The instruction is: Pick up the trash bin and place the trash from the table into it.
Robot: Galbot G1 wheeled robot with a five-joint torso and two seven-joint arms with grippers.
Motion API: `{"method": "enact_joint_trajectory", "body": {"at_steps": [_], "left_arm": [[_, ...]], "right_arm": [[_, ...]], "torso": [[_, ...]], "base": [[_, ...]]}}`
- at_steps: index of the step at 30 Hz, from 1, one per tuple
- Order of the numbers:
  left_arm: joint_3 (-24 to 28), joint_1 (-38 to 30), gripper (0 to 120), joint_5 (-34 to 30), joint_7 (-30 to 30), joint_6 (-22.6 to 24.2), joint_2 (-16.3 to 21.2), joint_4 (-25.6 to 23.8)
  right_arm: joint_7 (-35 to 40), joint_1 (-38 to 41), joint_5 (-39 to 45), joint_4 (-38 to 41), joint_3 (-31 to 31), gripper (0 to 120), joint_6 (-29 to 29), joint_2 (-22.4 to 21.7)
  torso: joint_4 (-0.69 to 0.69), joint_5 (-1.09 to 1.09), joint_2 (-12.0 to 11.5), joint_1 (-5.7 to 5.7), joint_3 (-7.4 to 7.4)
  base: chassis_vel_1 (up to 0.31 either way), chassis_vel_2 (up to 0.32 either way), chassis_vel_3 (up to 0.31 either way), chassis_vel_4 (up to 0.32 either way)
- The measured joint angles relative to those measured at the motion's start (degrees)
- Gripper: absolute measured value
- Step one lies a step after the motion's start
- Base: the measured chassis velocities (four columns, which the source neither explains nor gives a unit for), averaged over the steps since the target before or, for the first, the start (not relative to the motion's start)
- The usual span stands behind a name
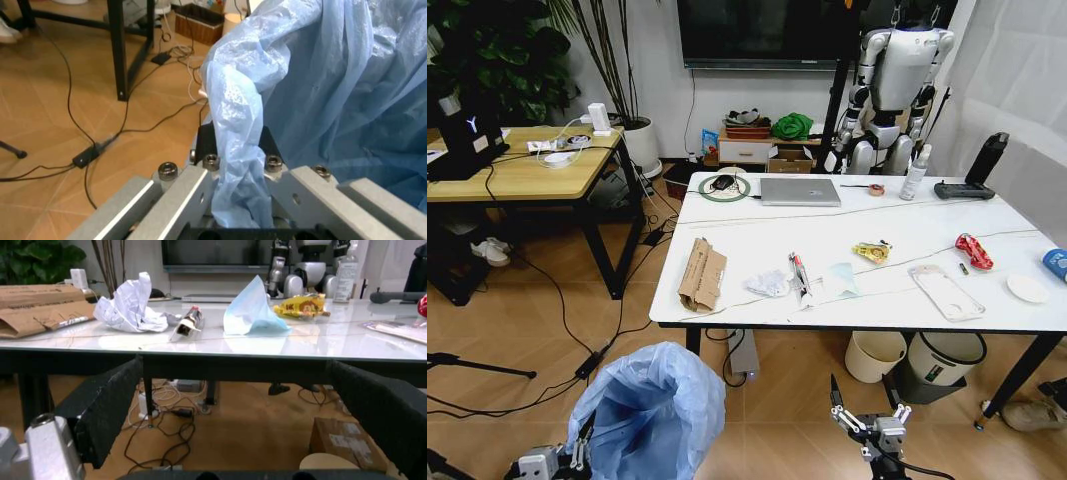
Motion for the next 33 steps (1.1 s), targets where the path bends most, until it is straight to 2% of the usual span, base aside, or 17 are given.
{"method": "enact_joint_trajectory", "body": {"at_steps": [2, 3, 4, 8, 10, 12, 14, 16, 18, 20, 22, 24, 25, 28, 33], "left_arm": [[-0.41, 0.34, 0, -0.08, 0.46, 0.33, 0.24, 0.14], [-0.74, 0.81, 0, -0.28, 0.54, 0.55, 0.52, 0.15], [-0.74, 0.81, 0, -0.28, 0.54, 0.55, 0.52, 0.15], [-2.74, 2.75, 0, -1.05, 0.55, 0.83, 1.72, 0.37], [-4.94, 4.51, 0, -2.37, 1.13, 1.15, 2.63, 0.38], [-5.48, 4.88, 0, -2.59, 1.32, 1.21, 2.80, 0.38], [-7.26, 6.17, 0, -2.97, 2.10, 1.21, 3.03, 0.48], [-8.74, 7.15, 0, -3.56, 2.40, 1.17, 3.04, 0.51], [-9.42, 7.45, 0, -4.13, 2.45, 1.21, 2.92, 0.36], [-9.59, 7.55, 0, -4.36, 2.47, 1.26, 2.86, 0.20], [-10.14, 8.23, 0, -5.10, 2.65, 1.45, 2.35, -0.83], [-10.48, 8.71, 0, -5.07, 2.86, 1.47, 1.96, -1.51], [-10.48, 8.71, 0, -5.07, 2.86, 1.47, 1.96, -1.51], [-10.80, 9.79, 0, -4.56, 2.90, 1.62, 0.26, -3.51], [-10.62, 10.13, 0, -3.43, 2.77, 1.61, -2.26, -4.73]], "right_arm": [[2.08, -0.37, 0.62, 1.29, -1.05, 100, -0.99, -1.47], [6.05, -0.68, 1.02, 3.51, -2.96, 100, -3.92, -3.67], [6.05, -0.68, 1.02, 3.51, -2.96, 100, -3.92, -3.67], [16.85, 0.71, 3.56, 12.28, -8.91, 100, -15.40, -12.24], [24.80, 6.51, 5.04, 16.14, -14.45, 100, -23.17, -17.38], [25.74, 8.59, 5.90, 16.83, -15.62, 100, -25.10, -18.18], [26.63, 16.98, 11.15, 19.61, -19.03, 100, -33.70, -19.70], [26.55, 24.68, 17.44, 20.83, -22.49, 100, -40.70, -19.63], [27.05, 29.33, 21.23, 20.68, -25.66, 100, -43.88, -19.53], [27.46, 31.32, 22.65, 20.35, -27.11, 100, -44.92, -19.53], [29.53, 38.44, 25.27, 18.11, -33.70, 100, -47.08, -19.43], [30.65, 42.39, 25.67, 16.35, -37.60, 100, -47.47, -18.85], [30.65, 42.39, 25.67, 16.35, -37.60, 100, -47.47, -18.85], [34.72, 50.26, 28.71, 12.85, -46.13, 100, -51.59, -15.55], [36.74, 56.73, 29.04, 6.16, -51.72, 100, -55.10, -11.19]], "torso": [[-0.01, 0.00, -0.04, -0.02, -0.03], [-0.01, 0.01, -0.06, -0.03, -0.04], [-0.01, 0.01, -0.06, -0.03, -0.04], [0.00, -0.02, -0.11, -0.07, -0.07], [0.00, 0.01, -0.16, -0.08, -0.09], [0.00, 0.03, -0.17, -0.09, -0.09], [0.02, 0.00, -0.20, -0.08, -0.10], [0.04, 0.02, -0.23, -0.09, -0.12], [0.02, 0.00, -0.24, -0.09, -0.12], [0.01, 0.00, -0.24, -0.09, -0.13], [0.01, -0.01, -0.26, -0.12, -0.14], [0.00, -0.01, -0.27, -0.13, -0.15], [0.00, -0.01, -0.27, -0.13, -0.15], [0.01, 0.01, -0.30, -0.13, -0.16], [0.02, 0.00, -0.31, -0.14, -0.17]], "base": [[0.000, 0.000, 0.000, 0.000], [0.000, 0.000, 0.000, 0.000], [0.000, 0.000, 0.000, 0.000], [0.000, 0.000, 0.000, 0.000], [0.000, 0.000, 0.000, 0.000], [0.000, 0.000, 0.000, 0.000], [0.000, 0.000, 0.000, 0.000], [0.000, 0.000, 0.000, 0.000], [0.000, 0.000, 0.000, 0.000], [0.000, 0.000, 0.000, 0.000], [0.000, 0.000, 0.000, 0.000], [0.000, 0.000, 0.000, 0.000], [0.000, 0.000, 0.000, 0.000], [0.000, 0.000, 0.000, 0.000], [0.000, 0.000, 0.000, 0.000]]}}
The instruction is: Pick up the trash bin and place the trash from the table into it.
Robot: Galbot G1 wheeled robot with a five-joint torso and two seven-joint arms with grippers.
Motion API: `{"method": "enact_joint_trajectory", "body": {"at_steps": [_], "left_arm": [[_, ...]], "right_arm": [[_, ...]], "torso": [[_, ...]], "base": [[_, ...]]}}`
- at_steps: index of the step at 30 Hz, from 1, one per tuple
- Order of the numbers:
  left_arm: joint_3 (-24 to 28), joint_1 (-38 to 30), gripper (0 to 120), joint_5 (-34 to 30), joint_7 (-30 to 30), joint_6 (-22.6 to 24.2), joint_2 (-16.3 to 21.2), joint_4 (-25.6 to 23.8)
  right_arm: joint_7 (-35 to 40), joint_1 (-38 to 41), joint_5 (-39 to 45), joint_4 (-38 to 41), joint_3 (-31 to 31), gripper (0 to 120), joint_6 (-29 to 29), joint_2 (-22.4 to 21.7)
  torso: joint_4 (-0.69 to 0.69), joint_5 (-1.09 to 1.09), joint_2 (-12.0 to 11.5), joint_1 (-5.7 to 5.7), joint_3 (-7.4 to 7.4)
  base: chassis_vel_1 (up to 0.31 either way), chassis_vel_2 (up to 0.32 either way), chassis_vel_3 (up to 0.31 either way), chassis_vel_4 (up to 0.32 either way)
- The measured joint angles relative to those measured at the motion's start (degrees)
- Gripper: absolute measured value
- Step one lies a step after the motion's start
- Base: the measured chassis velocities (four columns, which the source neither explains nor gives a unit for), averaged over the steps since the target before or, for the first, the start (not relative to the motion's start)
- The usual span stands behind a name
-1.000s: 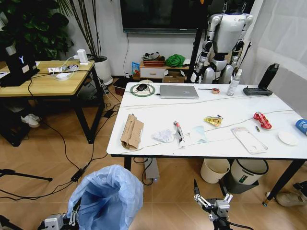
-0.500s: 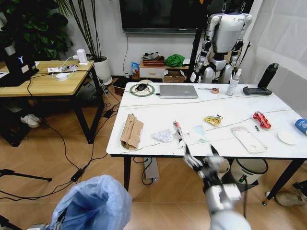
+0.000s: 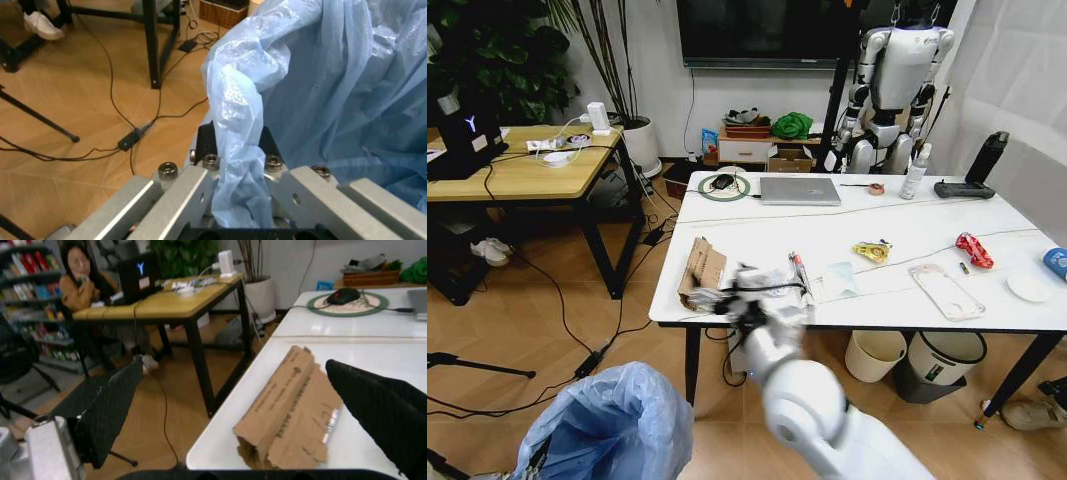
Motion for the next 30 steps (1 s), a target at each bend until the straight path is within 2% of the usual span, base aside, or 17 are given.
{"method": "enact_joint_trajectory", "body": {"at_steps": [7, 12, 18, 20, 23, 28, 30], "left_arm": [[0.47, 0.92, 0, 1.19, -0.02, -1.30, -2.79, -0.20], [0.40, 1.07, 0, 1.38, -0.12, -1.54, -3.46, -0.59], [0.55, 0.59, 0, 1.38, -0.24, -1.41, -3.57, -0.63], [0.55, 0.59, 0, 1.38, -0.24, -1.41, -3.57, -0.63], [0.56, 0.42, 0, 1.37, -0.44, -1.28, -3.50, -0.66], [0.56, 0.24, 0, 1.24, -0.51, -1.28, -3.23, -0.69], [0.56, 0.19, 0, 1.23, -0.52, -1.28, -3.19, -0.68]], "right_arm": [[3.00, 5.86, -3.25, -9.37, -4.54, 100, -5.55, 6.28], [4.90, 7.57, -10.57, -16.37, -5.95, 100, -8.38, 9.46], [6.26, 7.90, -14.95, -22.98, -6.10, 100, -8.89, 12.26], [6.26, 7.90, -14.95, -22.98, -6.10, 100, -8.89, 12.26], [6.00, 7.93, -18.56, -28.89, -5.67, 100, -8.62, 12.46], [4.28, 7.92, -20.86, -32.90, -3.06, 81, -6.95, 12.39], [4.25, 7.86, -20.81, -32.91, -2.94, 77, -6.84, 12.39]], "torso": [[-0.01, 0.00, -0.03, -0.01, -0.01], [-0.02, 0.00, -0.04, -0.02, -0.02], [-0.01, 0.02, -0.05, -0.02, -0.03], [-0.01, 0.02, -0.05, -0.02, -0.03], [-0.01, 0.01, -0.05, -0.03, -0.03], [-0.02, 0.01, -0.06, -0.03, -0.03], [-0.02, 0.01, -0.06, -0.03, -0.03]], "base": [[0.000, 0.000, 0.000, 0.000], [0.000, 0.000, 0.000, 0.000], [0.000, 0.000, 0.000, 0.000], [0.000, 0.000, 0.000, 0.000], [0.000, 0.000, 0.000, 0.000], [0.000, 0.000, 0.000, 0.000], [0.000, 0.000, 0.000, 0.000]]}}
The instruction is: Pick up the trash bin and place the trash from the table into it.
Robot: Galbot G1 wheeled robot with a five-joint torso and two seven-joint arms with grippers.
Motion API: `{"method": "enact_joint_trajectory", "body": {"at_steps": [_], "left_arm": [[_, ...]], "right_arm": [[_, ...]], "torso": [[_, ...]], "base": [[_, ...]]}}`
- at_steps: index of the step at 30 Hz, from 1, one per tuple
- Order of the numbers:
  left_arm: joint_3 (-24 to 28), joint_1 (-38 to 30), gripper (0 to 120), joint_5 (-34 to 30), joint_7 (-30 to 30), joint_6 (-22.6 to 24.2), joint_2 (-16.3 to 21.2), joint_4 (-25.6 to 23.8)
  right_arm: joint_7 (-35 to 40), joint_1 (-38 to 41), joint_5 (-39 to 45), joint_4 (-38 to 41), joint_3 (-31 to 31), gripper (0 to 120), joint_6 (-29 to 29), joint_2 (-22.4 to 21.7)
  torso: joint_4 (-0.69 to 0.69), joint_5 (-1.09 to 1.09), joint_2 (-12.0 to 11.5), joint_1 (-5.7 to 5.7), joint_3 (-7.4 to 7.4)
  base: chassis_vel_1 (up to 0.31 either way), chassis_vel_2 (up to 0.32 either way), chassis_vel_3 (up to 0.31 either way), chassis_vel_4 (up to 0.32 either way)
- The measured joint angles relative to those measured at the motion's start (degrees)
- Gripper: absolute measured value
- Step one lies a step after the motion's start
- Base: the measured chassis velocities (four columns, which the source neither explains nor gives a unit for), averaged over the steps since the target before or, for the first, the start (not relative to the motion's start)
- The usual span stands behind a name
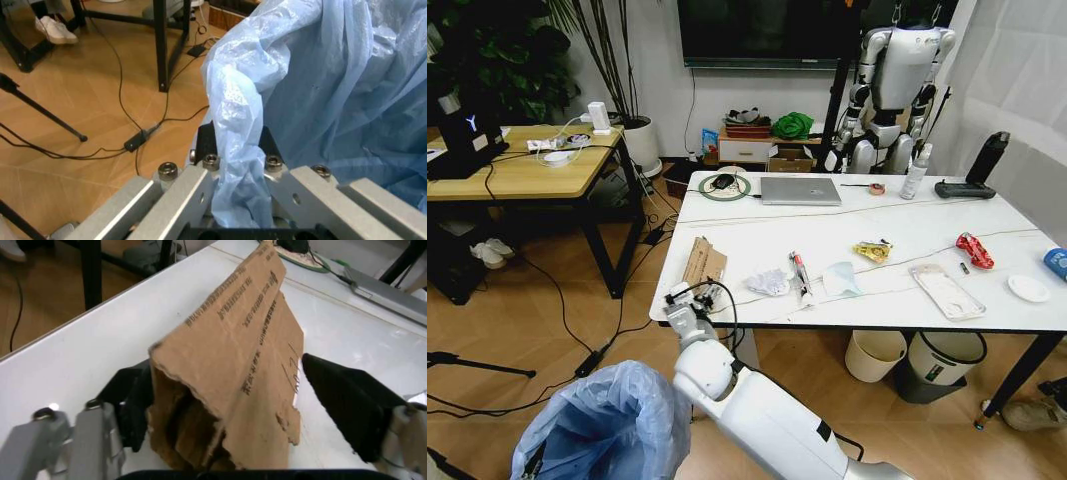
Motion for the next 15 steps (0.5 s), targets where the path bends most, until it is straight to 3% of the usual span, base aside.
{"method": "enact_joint_trajectory", "body": {"at_steps": [3, 15], "left_arm": [[0.00, -0.20, 0, -0.12, -0.09, 0.00, 0.34, 0.13], [0.35, -0.96, 0, -0.20, -0.22, 0.17, 0.77, 0.74]], "right_arm": [[-0.06, -0.98, 0.37, 1.12, 0.05, 63, 0.03, -0.05], [-1.20, -2.41, 2.17, 4.03, 0.59, 23, 1.57, -0.27]], "torso": [[0.00, 0.00, 0.00, 0.00, -0.01], [0.01, 0.01, -0.01, -0.01, -0.01]], "base": [[0.000, 0.000, 0.000, 0.000], [0.000, 0.000, 0.000, 0.000]]}}
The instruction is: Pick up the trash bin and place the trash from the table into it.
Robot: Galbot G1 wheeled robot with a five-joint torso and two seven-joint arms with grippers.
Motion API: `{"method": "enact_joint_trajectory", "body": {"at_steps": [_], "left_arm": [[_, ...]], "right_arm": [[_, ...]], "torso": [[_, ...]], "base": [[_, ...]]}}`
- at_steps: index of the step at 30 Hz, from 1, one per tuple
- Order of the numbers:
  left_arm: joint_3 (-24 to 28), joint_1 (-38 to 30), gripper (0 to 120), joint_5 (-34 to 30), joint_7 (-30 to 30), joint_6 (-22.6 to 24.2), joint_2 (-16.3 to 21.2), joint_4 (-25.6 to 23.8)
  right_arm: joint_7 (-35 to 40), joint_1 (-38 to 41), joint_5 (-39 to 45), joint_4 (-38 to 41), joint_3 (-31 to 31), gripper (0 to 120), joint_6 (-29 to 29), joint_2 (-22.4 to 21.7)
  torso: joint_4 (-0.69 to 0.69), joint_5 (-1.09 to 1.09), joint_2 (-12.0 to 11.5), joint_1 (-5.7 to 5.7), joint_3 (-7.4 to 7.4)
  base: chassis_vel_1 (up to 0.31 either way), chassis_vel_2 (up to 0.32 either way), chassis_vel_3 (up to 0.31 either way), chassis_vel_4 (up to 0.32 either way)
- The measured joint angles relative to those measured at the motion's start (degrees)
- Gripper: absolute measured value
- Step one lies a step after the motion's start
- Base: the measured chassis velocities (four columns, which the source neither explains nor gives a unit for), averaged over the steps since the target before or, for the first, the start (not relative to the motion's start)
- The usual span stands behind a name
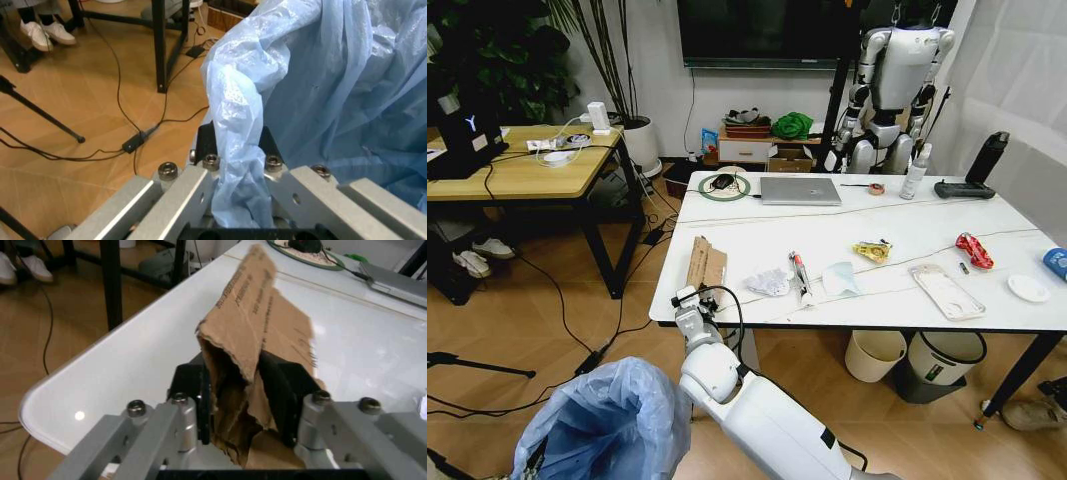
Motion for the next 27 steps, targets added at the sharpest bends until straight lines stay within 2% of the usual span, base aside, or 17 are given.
{"method": "enact_joint_trajectory", "body": {"at_steps": [6, 10, 12, 17, 18, 22, 26, 27], "left_arm": [[0.81, -0.40, 0, -0.27, -0.21, 0.22, -0.06, -0.17], [1.97, -1.09, 0, -2.26, -0.83, 1.84, 0.14, -1.33], [2.77, -1.55, 0, -3.66, -1.33, 2.96, 0.53, -2.04], [4.80, -2.91, 0, -7.08, -2.48, 5.64, 2.11, -3.31], [4.80, -2.91, 0, -7.08, -2.48, 5.64, 2.11, -3.31], [6.50, -4.52, 0, -10.42, -5.02, 9.21, 3.33, -3.29], [7.46, -6.12, 0, -11.62, -7.99, 11.81, 4.09, -2.92], [7.72, -6.64, 0, -11.98, -8.92, 12.67, 4.41, -2.87]], "right_arm": [[-1.21, -0.64, 1.55, 1.54, 1.91, 0, 1.62, -1.60], [-3.11, -1.68, 5.02, 5.02, 3.88, 0, 4.82, -4.00], [-5.35, -2.52, 7.97, 7.73, 4.97, 0, 9.35, -6.52], [-16.53, -6.45, 19.03, 15.24, 6.63, 0, 23.51, -13.39], [-16.53, -6.45, 19.03, 15.24, 6.63, 0, 23.51, -13.39], [-25.45, -8.80, 24.15, 20.58, 6.82, 0, 31.82, -16.95], [-29.29, -9.69, 27.60, 25.90, 5.62, 0, 34.34, -19.84], [-30.54, -10.31, 28.37, 28.65, 4.71, 0, 35.06, -21.71]], "torso": [[0.00, 0.00, 0.00, 0.00, 0.00], [0.01, 0.01, -0.01, 0.00, 0.00], [-0.01, 0.01, -0.01, 0.00, 0.00], [-0.02, 0.02, -0.01, 0.00, 0.00], [-0.02, 0.02, -0.01, 0.00, 0.00], [0.00, 0.02, -0.01, 0.00, -0.01], [0.01, -0.01, -0.01, 0.00, -0.01], [0.01, 0.00, -0.01, 0.00, -0.01]], "base": [[0.000, 0.000, 0.000, 0.000], [0.000, 0.000, 0.000, 0.000], [0.000, 0.000, 0.000, 0.000], [0.000, 0.000, 0.000, 0.000], [0.000, 0.000, 0.000, 0.000], [0.000, 0.000, 0.000, 0.000], [0.000, 0.000, 0.000, 0.000], [0.000, 0.000, 0.000, 0.000]]}}
